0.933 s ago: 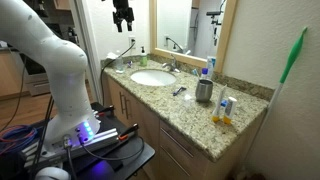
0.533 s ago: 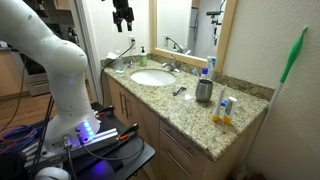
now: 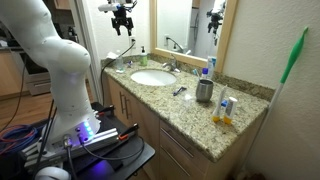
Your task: Move the tube at the left to the right of the sink
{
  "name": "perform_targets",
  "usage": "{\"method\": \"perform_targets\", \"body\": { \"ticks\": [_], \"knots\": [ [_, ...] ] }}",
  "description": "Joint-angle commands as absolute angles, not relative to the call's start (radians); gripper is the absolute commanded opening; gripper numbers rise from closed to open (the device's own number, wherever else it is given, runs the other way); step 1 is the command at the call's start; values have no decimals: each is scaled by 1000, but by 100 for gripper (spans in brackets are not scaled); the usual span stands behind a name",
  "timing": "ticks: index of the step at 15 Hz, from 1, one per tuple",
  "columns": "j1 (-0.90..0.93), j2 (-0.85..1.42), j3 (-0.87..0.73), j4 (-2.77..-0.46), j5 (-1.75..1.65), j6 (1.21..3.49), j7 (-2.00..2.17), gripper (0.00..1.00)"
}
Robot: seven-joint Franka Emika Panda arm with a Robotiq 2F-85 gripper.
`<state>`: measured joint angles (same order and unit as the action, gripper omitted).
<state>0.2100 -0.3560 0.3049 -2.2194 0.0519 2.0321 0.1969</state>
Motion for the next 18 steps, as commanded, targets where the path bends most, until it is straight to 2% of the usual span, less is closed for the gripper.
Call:
{"method": "perform_targets", "body": {
  "ticks": [1, 4, 6, 9, 14, 15, 16, 18],
  "knots": [
    [219, -346, 298, -2215, 47, 2028, 203, 100],
    [216, -367, 288, -2216, 48, 2025, 202, 100],
    [230, -278, 287, -2185, 67, 2020, 148, 100],
    [260, -130, 297, -2155, 80, 2178, 42, 100],
    [289, 123, 313, -2001, 24, 2304, -6, 100],
    [293, 145, 311, -1972, 39, 2287, -5, 100],
    [293, 75, 305, -2053, 34, 2300, 18, 100],
    [299, 133, 305, -2000, 34, 2301, 17, 100]
  ]
}}
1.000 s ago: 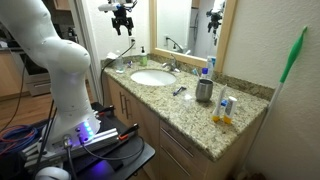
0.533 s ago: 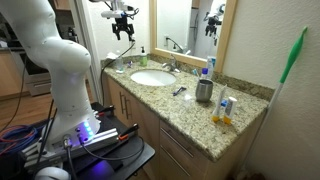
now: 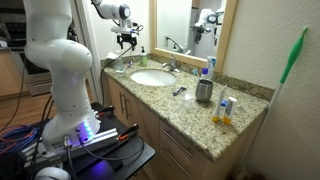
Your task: Move the tube at the left to the right of the sink
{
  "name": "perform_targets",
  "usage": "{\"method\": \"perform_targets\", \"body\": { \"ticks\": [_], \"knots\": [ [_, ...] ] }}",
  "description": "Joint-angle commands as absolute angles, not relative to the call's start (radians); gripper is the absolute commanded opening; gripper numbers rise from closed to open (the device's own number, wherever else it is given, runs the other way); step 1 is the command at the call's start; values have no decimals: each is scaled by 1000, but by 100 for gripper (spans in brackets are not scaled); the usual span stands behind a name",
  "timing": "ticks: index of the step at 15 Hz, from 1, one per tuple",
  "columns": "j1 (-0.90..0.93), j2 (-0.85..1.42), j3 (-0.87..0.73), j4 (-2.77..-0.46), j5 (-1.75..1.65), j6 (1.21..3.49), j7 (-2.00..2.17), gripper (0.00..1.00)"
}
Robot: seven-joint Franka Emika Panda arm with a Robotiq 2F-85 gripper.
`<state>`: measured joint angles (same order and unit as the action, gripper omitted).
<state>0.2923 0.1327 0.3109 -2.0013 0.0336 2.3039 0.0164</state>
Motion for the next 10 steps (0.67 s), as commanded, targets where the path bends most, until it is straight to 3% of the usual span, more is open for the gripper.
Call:
{"method": "perform_targets", "body": {
  "ticks": [1, 3, 10],
  "knots": [
    [299, 143, 305, -1987, 34, 2301, 16, 100],
    [313, 185, 289, -1951, -63, 2261, 82, 100],
    [386, 407, 264, -1831, -205, 2507, 195, 100]
  ]
}}
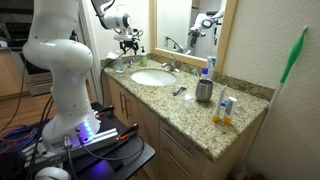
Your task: Move the tube at the left to the right of the sink
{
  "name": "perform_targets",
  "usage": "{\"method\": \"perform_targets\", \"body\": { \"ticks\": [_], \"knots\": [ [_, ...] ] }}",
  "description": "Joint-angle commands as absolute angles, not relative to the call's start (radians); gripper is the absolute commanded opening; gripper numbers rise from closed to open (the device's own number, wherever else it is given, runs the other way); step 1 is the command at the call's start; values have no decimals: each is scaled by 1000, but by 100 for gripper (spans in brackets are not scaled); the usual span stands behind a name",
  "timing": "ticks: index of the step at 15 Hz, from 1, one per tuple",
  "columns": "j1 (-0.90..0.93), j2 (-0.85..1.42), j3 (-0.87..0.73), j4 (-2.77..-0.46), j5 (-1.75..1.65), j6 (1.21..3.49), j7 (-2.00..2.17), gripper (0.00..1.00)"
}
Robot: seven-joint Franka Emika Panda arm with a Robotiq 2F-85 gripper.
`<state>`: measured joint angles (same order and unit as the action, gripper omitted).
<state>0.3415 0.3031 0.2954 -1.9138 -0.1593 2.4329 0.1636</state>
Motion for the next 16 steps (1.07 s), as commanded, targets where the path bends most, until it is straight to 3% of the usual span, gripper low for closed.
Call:
{"method": "perform_targets", "body": {
  "ticks": [1, 9, 16],
  "knots": [
    [403, 441, 250, -1806, -220, 2530, 210, 100],
    [435, 493, 225, -1762, -193, 2524, 207, 100],
    [458, 530, 190, -1767, -208, 2670, 191, 100]
  ]
}}
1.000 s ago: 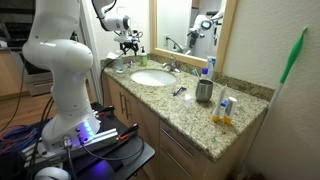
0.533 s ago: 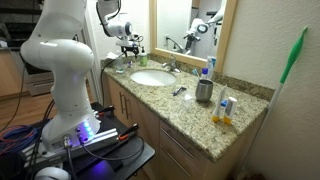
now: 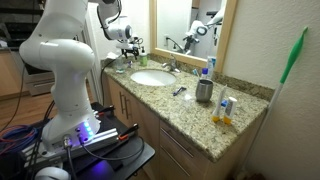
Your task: Move the tube at the left to the right of the sink
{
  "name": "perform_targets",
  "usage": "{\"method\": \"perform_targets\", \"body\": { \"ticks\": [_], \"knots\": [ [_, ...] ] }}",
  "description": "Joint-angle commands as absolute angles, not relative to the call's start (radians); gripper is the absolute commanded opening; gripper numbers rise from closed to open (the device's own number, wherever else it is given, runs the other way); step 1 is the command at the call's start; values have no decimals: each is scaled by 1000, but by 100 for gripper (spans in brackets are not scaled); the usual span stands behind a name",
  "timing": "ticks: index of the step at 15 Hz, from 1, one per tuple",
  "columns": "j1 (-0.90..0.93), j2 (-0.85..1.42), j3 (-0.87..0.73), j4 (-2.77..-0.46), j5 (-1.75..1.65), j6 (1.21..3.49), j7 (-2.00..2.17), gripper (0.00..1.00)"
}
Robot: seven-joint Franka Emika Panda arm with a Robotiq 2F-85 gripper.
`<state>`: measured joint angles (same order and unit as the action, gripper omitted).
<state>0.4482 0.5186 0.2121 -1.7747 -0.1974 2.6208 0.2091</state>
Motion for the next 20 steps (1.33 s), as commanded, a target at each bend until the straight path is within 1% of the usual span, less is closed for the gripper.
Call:
{"method": "perform_targets", "body": {
  "ticks": [1, 6, 7, 11, 12, 15, 20],
  "knots": [
    [462, 527, 184, -1771, -210, 2682, 193, 100],
    [425, 527, 233, -1773, -160, 2683, 91, 100],
    [453, 521, 201, -1772, -179, 2676, 141, 100],
    [454, 521, 202, -1772, -177, 2676, 138, 100],
    [426, 516, 242, -1771, -135, 2616, 92, 100],
    [402, 523, 283, -1767, -78, 2600, 30, 100],
    [441, 517, 228, -1768, -133, 2610, 59, 100]
  ]
}}
